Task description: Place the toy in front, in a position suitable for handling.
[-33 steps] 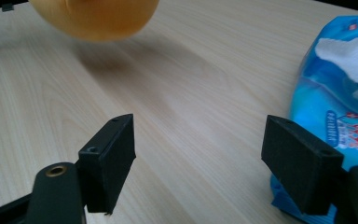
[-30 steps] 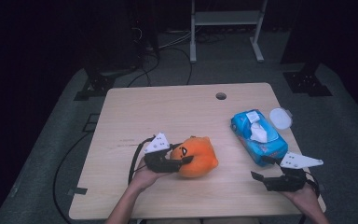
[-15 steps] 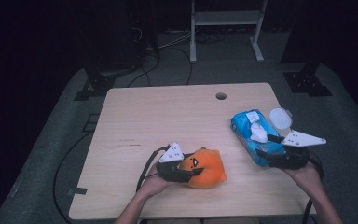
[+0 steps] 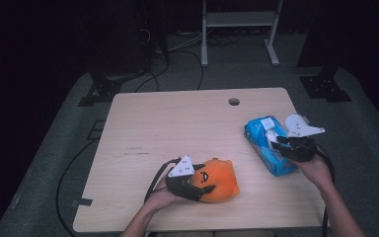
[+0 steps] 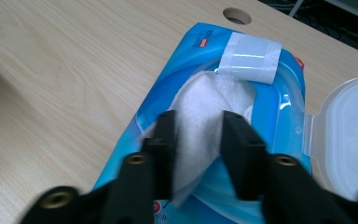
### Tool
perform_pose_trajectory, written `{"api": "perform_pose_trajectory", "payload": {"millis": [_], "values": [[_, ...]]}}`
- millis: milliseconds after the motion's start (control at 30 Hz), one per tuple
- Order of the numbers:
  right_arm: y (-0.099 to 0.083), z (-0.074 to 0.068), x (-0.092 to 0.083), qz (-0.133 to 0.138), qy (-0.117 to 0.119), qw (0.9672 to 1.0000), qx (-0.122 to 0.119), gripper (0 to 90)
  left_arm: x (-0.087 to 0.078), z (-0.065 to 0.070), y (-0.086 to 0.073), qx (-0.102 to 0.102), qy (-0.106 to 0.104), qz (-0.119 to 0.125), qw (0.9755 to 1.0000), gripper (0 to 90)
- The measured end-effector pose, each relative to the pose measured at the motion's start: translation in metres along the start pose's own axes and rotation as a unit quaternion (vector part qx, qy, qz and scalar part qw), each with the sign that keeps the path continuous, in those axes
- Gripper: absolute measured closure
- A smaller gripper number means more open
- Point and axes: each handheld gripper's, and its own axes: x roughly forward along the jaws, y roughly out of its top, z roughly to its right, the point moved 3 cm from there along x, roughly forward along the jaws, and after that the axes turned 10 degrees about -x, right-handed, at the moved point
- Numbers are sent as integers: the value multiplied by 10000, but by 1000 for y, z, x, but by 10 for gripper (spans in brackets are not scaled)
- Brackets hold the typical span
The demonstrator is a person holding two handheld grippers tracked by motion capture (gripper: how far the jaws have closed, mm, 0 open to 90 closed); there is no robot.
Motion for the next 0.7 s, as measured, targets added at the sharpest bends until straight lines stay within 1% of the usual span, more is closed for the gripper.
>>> {"api": "perform_pose_trajectory", "payload": {"millis": [33,67,133,167,200,267,333,367,400,467,500,600,633,667,700], "values": [[0,0,0,-27,-17,10000,39,772,0,0,0,0,2,-1,10000,228],[0,0,0,-27,-17,10000,39,772,0,0,0,0,2,-1,10000,226],[1,1,-2,-29,48,9999,160,841,0,-1,0,16,2,0,10000,221],[1,1,-2,-29,48,9999,160,841,0,-1,-1,26,-6,-3,10000,221],[2,1,-6,22,104,9997,217,847,0,-1,-1,13,-13,13,10000,218],[3,0,-8,38,94,9997,219,849,0,-2,-2,2,-14,17,10000,216],[7,-3,-21,271,177,9993,193,852,0,-3,-2,-16,-21,43,10000,208],[7,-3,-21,271,177,9993,193,852,0,-3,-2,-16,-21,43,10000,206],[9,-5,-27,343,201,9991,176,854,0,-3,-3,-13,-22,42,10000,206],[14,-10,-39,534,255,9982,124,854,0,-3,-3,-19,-18,43,10000,204],[18,-18,-51,715,335,9968,84,854,0,-3,-3,-18,-14,45,10000,202],[24,-36,-69,937,494,9943,-63,854,1,-3,-3,-9,8,61,10000,200],[24,-36,-69,937,494,9943,-63,854,1,-3,-3,-9,8,61,10000,200],[28,-51,-80,1112,599,9918,-172,854,1,-3,-3,-16,9,67,10000,200],[28,-51,-80,1112,599,9918,-172,854,1,-3,-3,-15,9,70,10000,200]]}}
